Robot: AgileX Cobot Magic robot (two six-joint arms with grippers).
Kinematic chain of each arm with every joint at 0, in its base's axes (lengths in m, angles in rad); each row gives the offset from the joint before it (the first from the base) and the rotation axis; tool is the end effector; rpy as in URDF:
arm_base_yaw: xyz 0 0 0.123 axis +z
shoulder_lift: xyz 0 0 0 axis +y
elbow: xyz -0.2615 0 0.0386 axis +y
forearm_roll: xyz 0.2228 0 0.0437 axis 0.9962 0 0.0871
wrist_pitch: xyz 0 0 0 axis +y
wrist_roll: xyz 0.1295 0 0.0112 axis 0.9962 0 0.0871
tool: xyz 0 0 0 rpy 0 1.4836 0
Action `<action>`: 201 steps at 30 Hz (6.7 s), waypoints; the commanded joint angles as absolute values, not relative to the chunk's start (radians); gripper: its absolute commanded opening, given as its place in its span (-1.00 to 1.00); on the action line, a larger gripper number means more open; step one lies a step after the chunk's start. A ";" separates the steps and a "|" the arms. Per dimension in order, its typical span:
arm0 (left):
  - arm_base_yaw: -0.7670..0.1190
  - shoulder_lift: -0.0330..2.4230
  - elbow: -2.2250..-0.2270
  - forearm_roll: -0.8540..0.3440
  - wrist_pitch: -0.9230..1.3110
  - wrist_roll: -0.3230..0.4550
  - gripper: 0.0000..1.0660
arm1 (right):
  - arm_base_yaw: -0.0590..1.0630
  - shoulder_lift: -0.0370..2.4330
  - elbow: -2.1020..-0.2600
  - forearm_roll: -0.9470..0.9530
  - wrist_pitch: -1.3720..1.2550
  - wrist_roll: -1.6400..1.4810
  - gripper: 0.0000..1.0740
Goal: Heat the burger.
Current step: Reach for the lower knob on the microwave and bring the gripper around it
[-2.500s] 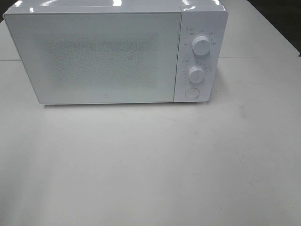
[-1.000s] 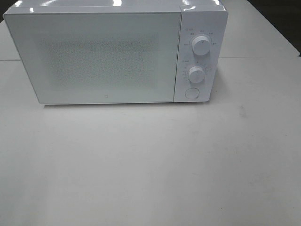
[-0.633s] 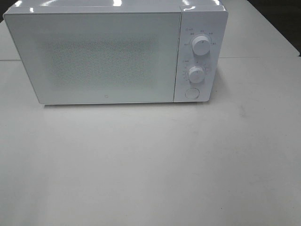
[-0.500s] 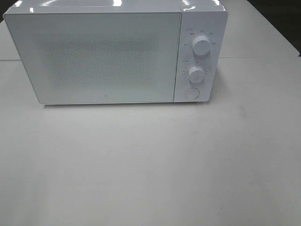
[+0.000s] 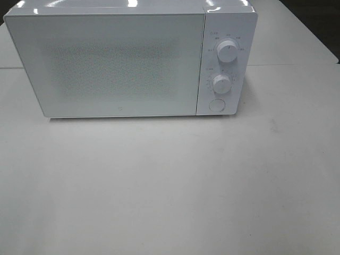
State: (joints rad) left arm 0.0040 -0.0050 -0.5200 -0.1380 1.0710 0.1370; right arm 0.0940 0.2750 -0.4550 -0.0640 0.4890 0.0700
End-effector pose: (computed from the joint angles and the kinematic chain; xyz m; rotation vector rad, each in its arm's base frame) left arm 0.0251 -0.0156 0.2530 0.1436 2.0177 -0.0754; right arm 0.0969 0.0052 0.2854 -0.0506 1.7912 0.0501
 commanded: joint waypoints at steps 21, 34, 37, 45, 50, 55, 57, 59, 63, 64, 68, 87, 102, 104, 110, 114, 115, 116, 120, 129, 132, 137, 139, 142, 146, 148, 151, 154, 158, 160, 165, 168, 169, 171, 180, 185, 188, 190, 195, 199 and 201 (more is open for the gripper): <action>0.008 -0.028 -0.519 -0.138 1.072 0.131 0.88 | 0.091 0.632 -0.417 -0.069 0.036 0.069 0.40; 0.008 -0.028 -0.519 -0.138 1.072 0.131 0.88 | 0.091 0.893 -0.337 -0.068 -0.366 0.068 0.40; 0.008 -0.028 -0.519 -0.138 1.072 0.131 0.88 | 0.091 0.938 -0.303 -0.060 -0.456 0.068 0.40; 0.008 -0.028 -0.519 -0.138 1.072 0.131 0.88 | 0.096 1.042 -0.256 0.050 -0.577 -0.014 0.40; 0.008 -0.028 -0.519 -0.138 1.072 0.131 0.88 | 0.101 1.101 -0.222 0.182 -0.669 -0.083 0.40; 0.008 -0.028 -0.519 -0.138 1.072 0.131 0.88 | 0.222 1.150 -0.192 0.323 -0.770 -0.218 0.40; 0.008 -0.028 -0.519 -0.138 1.072 0.131 0.88 | 0.246 1.158 -0.189 0.351 -0.782 -0.252 0.40; 0.008 -0.028 -0.519 -0.138 1.072 0.131 0.88 | 0.345 1.191 -0.178 0.456 -0.840 -0.328 0.40; 0.008 -0.028 -0.519 -0.138 1.072 0.131 0.88 | 0.436 1.225 -0.177 0.571 -0.902 -0.381 0.40; 0.008 -0.028 -0.519 -0.138 1.072 0.131 0.88 | 0.492 1.253 -0.180 0.641 -0.956 -0.411 0.40; 0.008 -0.028 -0.519 -0.138 1.072 0.131 0.88 | 0.582 1.305 -0.179 0.732 -1.054 -0.429 0.40; 0.008 -0.028 -0.519 -0.138 1.072 0.131 0.88 | 0.763 1.658 -0.413 0.913 -1.178 -0.414 0.40; 0.008 -0.028 -0.519 -0.138 1.072 0.131 0.88 | 0.756 1.826 -0.570 0.896 -1.177 -0.343 0.40; 0.008 -0.028 -0.519 -0.138 1.072 0.131 0.88 | 0.756 1.848 -0.586 0.886 -1.177 -0.336 0.40; 0.008 -0.028 -0.519 -0.138 1.072 0.131 0.88 | 0.738 1.917 -0.646 0.844 -1.150 -0.321 0.40; 0.008 -0.028 -0.519 -0.138 1.072 0.131 0.88 | 0.707 1.952 -0.690 0.814 -1.113 -0.321 0.40; 0.008 -0.028 -0.519 -0.138 1.072 0.131 0.88 | 0.707 1.952 -0.690 0.814 -1.113 -0.321 0.40; 0.008 -0.028 -0.519 -0.138 1.072 0.131 0.88 | 0.692 1.966 -0.708 0.810 -1.105 -0.321 0.40; 0.008 -0.028 -0.519 -0.138 1.072 0.131 0.88 | 0.668 1.985 -0.726 0.796 -1.095 -0.321 0.40; 0.008 -0.028 -0.519 -0.138 1.072 0.131 0.88 | 0.637 2.003 -0.767 0.769 -1.087 -0.321 0.40; 0.008 -0.028 -0.519 -0.138 1.072 0.131 0.88 | 0.620 2.010 -0.781 0.767 -1.080 -0.324 0.40; 0.008 -0.028 -0.519 -0.137 1.072 0.131 0.88 | 0.616 2.023 -0.795 0.752 -1.082 -0.324 0.40; 0.008 -0.028 -0.519 -0.139 1.072 0.131 0.88 | 0.616 2.036 -0.804 0.749 -1.080 -0.324 0.40; 0.008 -0.026 -0.519 -0.138 1.072 0.131 0.88 | 0.616 2.060 -0.820 0.751 -1.080 -0.324 0.40; 0.008 -0.022 -0.519 -0.138 1.072 0.131 0.88 | 0.616 2.063 -0.827 0.751 -1.096 -0.324 0.40; 0.008 -0.022 -0.519 -0.138 1.072 0.131 0.88 | 0.616 2.063 -0.827 0.752 -1.104 -0.324 0.40; 0.008 -0.022 -0.519 -0.138 1.072 0.131 0.88 | 0.602 2.063 -0.828 0.761 -1.110 -0.321 0.40; 0.008 -0.022 -0.519 -0.138 1.072 0.131 0.88 | 0.593 2.063 -0.828 0.770 -1.110 -0.320 0.40; 0.008 -0.022 -0.519 -0.138 1.072 0.131 0.88 | 0.593 2.063 -0.828 0.769 -1.110 -0.321 0.40; 0.008 -0.022 -0.519 -0.138 1.072 0.131 0.88 | 0.593 2.063 -0.828 0.769 -1.110 -0.320 0.39; 0.008 -0.022 -0.519 -0.138 1.072 0.131 0.88 | 0.593 2.063 -0.828 0.769 -1.110 -0.298 0.06; 0.008 -0.022 -0.519 -0.138 1.072 0.131 0.88 | 0.593 2.063 -0.828 0.769 -1.110 -0.290 -0.20; 0.008 -0.022 -0.519 -0.138 1.072 0.131 0.88 | 0.593 2.063 -0.828 0.769 -1.110 -0.283 -0.34; 0.008 -0.022 -0.519 -0.138 1.072 0.131 0.88 | 0.593 2.063 -0.828 0.769 -1.105 -0.273 -0.59; 0.008 -0.021 -0.519 -0.138 1.072 0.131 0.88 | 0.593 2.066 -0.848 0.766 -1.114 -0.271 -1.00; 0.008 -0.021 -0.519 -0.138 1.072 0.131 0.88 | 0.593 2.066 -0.848 0.766 -1.172 -0.221 -1.00; 0.008 -0.021 -0.519 -0.138 1.072 0.131 0.88 | 0.593 2.066 -0.848 0.731 -1.223 -0.147 -1.00; 0.008 -0.021 -0.519 -0.138 1.072 0.131 0.88 | 0.593 2.066 -0.848 0.692 -1.251 -0.078 -1.00; 0.008 -0.021 -0.519 -0.138 1.072 0.131 0.88 | 0.593 2.066 -0.848 0.630 -1.267 0.131 -1.00; 0.008 -0.021 -0.519 -0.138 1.072 0.131 0.88 | 0.593 2.066 -0.847 0.585 -1.292 0.463 -1.00; 0.008 -0.021 -0.519 -0.138 1.072 0.131 0.88 | 0.593 2.066 -0.847 0.572 -1.294 0.536 -1.00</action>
State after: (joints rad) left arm 0.0040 -0.0050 -0.5200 -0.1380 1.0710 0.1370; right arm 0.5960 2.0820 -0.8020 0.7250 -1.1520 0.4540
